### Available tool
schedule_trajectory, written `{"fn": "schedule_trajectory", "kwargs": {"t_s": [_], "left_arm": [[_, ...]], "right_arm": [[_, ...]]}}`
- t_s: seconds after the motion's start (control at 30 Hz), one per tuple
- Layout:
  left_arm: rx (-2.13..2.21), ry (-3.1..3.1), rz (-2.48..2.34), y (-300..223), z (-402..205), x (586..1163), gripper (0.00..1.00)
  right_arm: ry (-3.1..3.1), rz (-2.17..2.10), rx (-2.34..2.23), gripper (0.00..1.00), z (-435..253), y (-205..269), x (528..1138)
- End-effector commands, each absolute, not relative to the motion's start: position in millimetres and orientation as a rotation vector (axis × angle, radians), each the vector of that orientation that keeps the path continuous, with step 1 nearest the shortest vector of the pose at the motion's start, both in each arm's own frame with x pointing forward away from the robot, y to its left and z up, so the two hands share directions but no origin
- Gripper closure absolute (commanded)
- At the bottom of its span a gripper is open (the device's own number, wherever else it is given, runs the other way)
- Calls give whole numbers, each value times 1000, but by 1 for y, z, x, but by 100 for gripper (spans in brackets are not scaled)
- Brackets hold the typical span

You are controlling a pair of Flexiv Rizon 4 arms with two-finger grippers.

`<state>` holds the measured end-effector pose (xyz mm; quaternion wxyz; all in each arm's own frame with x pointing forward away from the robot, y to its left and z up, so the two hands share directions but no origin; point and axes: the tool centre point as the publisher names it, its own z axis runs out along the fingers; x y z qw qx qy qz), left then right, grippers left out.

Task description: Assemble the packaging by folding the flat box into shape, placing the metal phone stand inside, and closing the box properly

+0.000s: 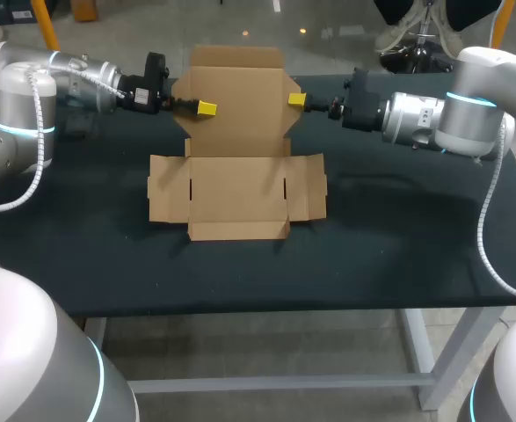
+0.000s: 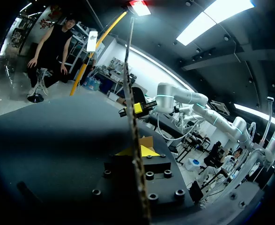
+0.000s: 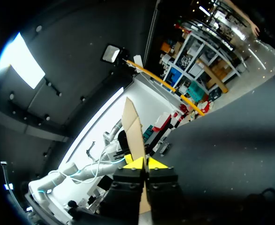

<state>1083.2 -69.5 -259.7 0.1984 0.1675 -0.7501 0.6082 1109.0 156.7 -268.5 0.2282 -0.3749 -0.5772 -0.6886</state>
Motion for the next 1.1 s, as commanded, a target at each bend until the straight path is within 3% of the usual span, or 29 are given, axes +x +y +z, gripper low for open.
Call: {"fn": "schedule_trajectory", "kwargs": {"t_s": [0.03, 0.27, 0.3, 0.37, 0.43, 0.47, 0.63, 0.77, 1.1], "left_arm": [[438, -2074, 1703, -73, -263, 1087, 100], [427, -2072, 1708, -73, -264, 1088, 100], [426, -2072, 1708, -72, -264, 1088, 100], [424, -2074, 1708, -71, -264, 1089, 100], [432, -2076, 1710, -70, -264, 1090, 100], [434, -2076, 1712, -70, -264, 1091, 100], [461, -2090, 1724, -68, -264, 1096, 100], [472, -2093, 1729, -67, -264, 1101, 100], [494, -2093, 1755, -66, -262, 1112, 100]], "right_arm": [[-1585, -1897, -1020, 100, -270, 162, 1112], [-1585, -1897, -1016, 100, -268, 163, 1111], [-1587, -1896, -1017, 71, -267, 162, 1111], [-1596, -1893, -1021, 55, -266, 161, 1110], [-1611, -1892, -1028, 31, -264, 159, 1108], [-1627, -1891, -1037, 29, -263, 158, 1107], [-1705, -1890, -1083, 35, -254, 147, 1097], [-1767, -1891, -1124, 49, -246, 135, 1086], [-1884, -1888, -1191, 58, -239, 108, 1057]]}}
